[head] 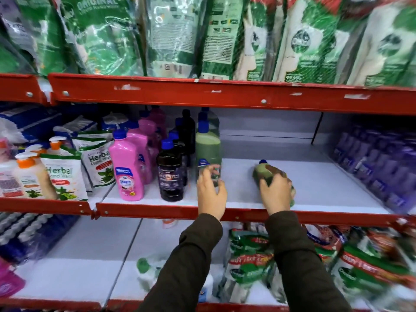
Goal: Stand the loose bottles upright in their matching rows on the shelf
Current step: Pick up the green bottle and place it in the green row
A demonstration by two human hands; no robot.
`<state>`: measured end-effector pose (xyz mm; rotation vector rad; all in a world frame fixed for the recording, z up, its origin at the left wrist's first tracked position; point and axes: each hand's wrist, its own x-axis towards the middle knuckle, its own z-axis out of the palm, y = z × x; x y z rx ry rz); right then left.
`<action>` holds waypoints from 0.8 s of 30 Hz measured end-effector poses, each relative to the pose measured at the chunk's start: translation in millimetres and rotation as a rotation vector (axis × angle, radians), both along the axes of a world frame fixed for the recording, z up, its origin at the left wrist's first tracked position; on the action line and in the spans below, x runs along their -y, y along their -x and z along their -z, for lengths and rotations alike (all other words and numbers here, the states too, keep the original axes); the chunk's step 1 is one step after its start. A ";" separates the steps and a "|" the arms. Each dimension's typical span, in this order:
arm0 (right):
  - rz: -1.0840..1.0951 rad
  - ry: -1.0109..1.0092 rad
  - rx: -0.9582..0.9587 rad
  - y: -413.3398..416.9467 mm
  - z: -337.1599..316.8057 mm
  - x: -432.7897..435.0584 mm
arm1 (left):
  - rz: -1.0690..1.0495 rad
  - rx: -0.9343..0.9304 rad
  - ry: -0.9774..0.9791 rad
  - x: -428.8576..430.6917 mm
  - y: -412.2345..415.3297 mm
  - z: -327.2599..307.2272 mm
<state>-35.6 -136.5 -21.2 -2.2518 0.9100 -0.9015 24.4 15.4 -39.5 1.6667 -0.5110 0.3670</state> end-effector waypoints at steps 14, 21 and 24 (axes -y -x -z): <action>-0.245 -0.467 -0.139 9.2 34.6 87.5 | 0.399 -0.642 -0.262 121.4 -23.3 43.9; -0.376 -0.462 0.265 26.2 12.0 24.2 | 0.269 -0.363 -0.006 67.1 14.6 2.3; -0.437 -0.405 0.324 19.4 11.0 -4.6 | 0.229 -0.314 0.047 41.3 9.4 5.8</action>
